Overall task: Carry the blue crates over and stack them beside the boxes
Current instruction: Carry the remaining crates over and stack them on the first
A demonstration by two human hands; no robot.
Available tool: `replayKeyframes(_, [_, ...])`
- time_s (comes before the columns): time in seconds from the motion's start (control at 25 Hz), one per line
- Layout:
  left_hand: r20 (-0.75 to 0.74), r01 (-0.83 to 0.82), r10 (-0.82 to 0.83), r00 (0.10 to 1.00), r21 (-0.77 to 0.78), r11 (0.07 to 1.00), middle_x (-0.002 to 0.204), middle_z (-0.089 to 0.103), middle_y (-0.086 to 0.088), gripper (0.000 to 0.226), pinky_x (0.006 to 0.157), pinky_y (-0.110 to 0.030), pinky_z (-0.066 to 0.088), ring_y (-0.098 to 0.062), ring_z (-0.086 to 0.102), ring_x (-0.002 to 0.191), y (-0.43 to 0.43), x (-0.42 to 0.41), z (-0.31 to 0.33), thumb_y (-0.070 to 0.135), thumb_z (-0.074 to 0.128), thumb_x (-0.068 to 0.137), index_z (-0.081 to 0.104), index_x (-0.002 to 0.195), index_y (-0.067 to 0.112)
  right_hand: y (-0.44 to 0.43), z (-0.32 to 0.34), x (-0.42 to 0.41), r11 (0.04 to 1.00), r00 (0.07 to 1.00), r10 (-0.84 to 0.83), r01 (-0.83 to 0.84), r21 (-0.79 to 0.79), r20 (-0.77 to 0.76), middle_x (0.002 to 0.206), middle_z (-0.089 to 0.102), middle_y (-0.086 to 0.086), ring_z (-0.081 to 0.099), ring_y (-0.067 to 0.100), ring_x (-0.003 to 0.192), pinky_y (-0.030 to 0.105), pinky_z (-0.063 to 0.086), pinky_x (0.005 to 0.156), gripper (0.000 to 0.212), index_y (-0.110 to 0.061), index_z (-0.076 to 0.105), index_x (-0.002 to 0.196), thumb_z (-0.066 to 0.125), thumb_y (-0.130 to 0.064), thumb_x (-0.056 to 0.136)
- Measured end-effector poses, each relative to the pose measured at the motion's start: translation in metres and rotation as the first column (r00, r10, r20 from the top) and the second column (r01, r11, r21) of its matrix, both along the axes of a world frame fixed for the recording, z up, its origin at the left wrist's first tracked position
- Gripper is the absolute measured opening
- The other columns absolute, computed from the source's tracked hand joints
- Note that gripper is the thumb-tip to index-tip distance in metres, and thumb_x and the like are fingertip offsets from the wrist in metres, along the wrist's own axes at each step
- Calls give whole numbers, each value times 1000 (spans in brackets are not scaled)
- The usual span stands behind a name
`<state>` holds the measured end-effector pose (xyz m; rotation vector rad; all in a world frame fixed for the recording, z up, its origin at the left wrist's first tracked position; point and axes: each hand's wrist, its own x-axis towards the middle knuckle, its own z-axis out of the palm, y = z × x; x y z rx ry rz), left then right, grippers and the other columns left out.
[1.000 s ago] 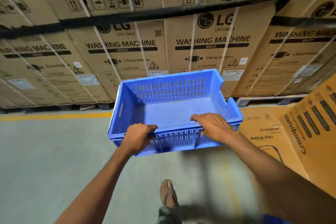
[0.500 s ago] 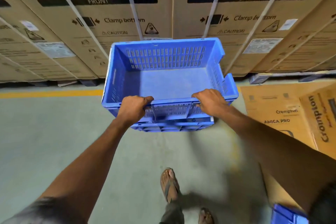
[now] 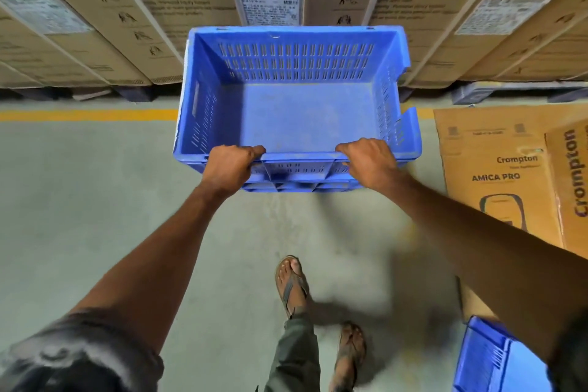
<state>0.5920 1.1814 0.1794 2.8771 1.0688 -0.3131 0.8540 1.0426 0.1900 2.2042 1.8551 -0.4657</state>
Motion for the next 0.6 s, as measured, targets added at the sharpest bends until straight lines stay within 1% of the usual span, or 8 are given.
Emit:
replayKeyframes(0.12, [-27,27,-27,999,-2,1000,59,62,-5,25,48,-29,36,-34,61,57,4,-6,-12,9,64,73,65,94,23,-1,-7,-3,1000,1000,13,-13,-12,-6,86,68,11,64,36,84,32,34,60,31,-20,62,100,54,-2,76])
replayKeyframes(0.2, [-22,43,-43,999,-18,999,60,63,-5,21,49,-30,38,-34,62,58,5,-12,-18,17,69,78,68,96,26,-6,-13,-10,999,1000,16,-17,-31,-26,86,68,11,63,36,84,32,33,61,29,-18,62,98,54,-2,76])
replayKeyframes(0.32, [20,39,-38,999,-66,997,67,68,-5,19,53,-29,34,-35,65,66,3,-17,-24,29,68,84,72,103,31,-9,-23,-14,1000,999,-9,8,-30,-35,86,69,11,63,36,83,33,36,61,28,-20,64,97,57,-4,76])
replayKeyframes(0.4, [24,32,-29,999,-93,995,71,69,-6,21,55,-30,37,-36,65,70,6,-16,-27,31,67,84,73,104,32,-9,-28,-11,999,999,-26,25,-29,-26,87,69,11,63,37,84,33,39,63,30,-20,66,100,57,-5,76])
replayKeyframes(0.52, [-45,-9,3,999,-122,992,70,66,-4,17,57,-34,46,-35,62,68,8,-12,-29,35,68,85,73,100,32,-9,-36,-9,998,998,-56,56,-39,-5,86,69,11,64,37,81,35,47,66,31,-21,66,103,57,-7,77])
replayKeyframes(0.6, [-121,-42,27,992,-127,991,67,58,0,14,58,-35,47,-32,54,63,8,-6,-29,28,67,85,72,98,30,-5,-40,-11,993,995,-101,100,-62,-8,86,68,11,64,36,81,35,49,67,33,-23,65,105,57,-8,77])
